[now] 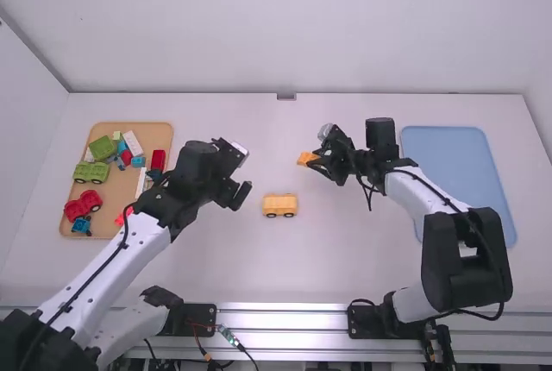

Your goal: Assemble lego blocks to make yellow taxi

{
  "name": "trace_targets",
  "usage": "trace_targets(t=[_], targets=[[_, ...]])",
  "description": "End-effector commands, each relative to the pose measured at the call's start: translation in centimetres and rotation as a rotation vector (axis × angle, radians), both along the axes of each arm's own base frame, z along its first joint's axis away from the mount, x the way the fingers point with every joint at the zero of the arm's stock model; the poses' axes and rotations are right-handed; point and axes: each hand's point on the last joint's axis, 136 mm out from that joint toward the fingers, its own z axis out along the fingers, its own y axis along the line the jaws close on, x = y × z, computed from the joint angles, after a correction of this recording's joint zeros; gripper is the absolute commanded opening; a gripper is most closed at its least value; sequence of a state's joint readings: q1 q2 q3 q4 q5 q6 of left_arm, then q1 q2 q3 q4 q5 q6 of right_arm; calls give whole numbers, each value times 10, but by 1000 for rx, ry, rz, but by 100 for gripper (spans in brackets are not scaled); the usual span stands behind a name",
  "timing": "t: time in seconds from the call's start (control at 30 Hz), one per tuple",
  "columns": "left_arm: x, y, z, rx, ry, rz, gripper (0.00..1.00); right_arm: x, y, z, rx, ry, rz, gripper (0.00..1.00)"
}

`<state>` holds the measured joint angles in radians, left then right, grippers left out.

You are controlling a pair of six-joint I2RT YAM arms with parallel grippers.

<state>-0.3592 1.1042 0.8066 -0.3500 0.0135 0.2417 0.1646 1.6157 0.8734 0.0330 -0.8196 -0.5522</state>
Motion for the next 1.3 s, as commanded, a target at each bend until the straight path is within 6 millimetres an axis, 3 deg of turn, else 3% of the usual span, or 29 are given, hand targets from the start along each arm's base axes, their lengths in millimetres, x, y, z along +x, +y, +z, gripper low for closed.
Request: trace_targets(t=[0.0, 0.2, 0.47, 0.63, 0.77, 0.97, 1.07, 1.13, 1.17, 1.2, 1.27], targets=[[-2, 1, -3, 1, 7, 9, 99, -7, -8, -15, -16, 88, -125, 0], [0, -1, -1, -6, -2, 5, 99, -4, -30, -44, -47, 126, -371, 0], [3, -2, 3, -19, -20, 10, 99, -25, -56, -80, -5, 123, -670, 0], [3, -2, 3, -36, -14, 29, 99, -37, -61, -90, -17, 100, -743, 1], [4, -2, 3, -56, -10, 45, 99, -46, -64, -106, -57, 194, -795, 3], [3, -2, 2, -54, -4, 45, 99, -42, -65, -115, -120, 256, -796, 3], [2, -2, -1, -49, 8, 45, 99, -41, -65, -115, -127, 261, -799, 11], [2, -2, -4, -44, 19, 45, 99, -42, -65, -116, -128, 262, -800, 32], [2, -2, -5, -44, 20, 45, 99, -42, -65, -116, -128, 263, -799, 33], [3, -2, -7, -41, 25, 45, 99, -42, -65, -116, -132, 261, -797, 48], [4, -3, -8, -41, 29, 45, 99, -43, -65, -117, -137, 261, -792, 62]])
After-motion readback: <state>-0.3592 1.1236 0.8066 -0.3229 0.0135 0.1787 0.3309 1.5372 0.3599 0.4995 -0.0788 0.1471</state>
